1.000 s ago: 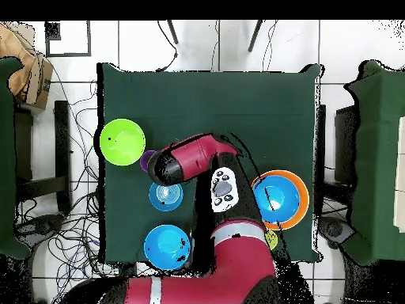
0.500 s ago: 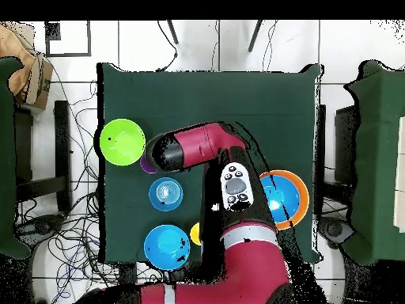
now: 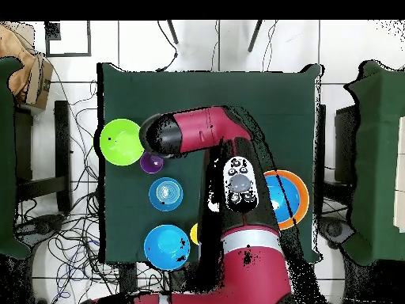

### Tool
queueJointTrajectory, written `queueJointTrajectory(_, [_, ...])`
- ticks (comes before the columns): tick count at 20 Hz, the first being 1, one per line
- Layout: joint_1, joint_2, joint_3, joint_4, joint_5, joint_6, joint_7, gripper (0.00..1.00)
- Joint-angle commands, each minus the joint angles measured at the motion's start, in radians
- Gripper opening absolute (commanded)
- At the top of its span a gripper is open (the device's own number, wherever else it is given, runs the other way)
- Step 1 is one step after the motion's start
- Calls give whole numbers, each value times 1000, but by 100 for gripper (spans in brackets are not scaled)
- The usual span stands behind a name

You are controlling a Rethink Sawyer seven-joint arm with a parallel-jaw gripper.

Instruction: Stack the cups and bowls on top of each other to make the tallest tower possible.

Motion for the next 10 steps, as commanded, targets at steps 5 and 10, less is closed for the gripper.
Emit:
queueJointTrajectory(5, [39,63,49,-154,30,153,-28,100])
queueJointTrajectory(10, [50,77,40,-179,29,167,-16,100])
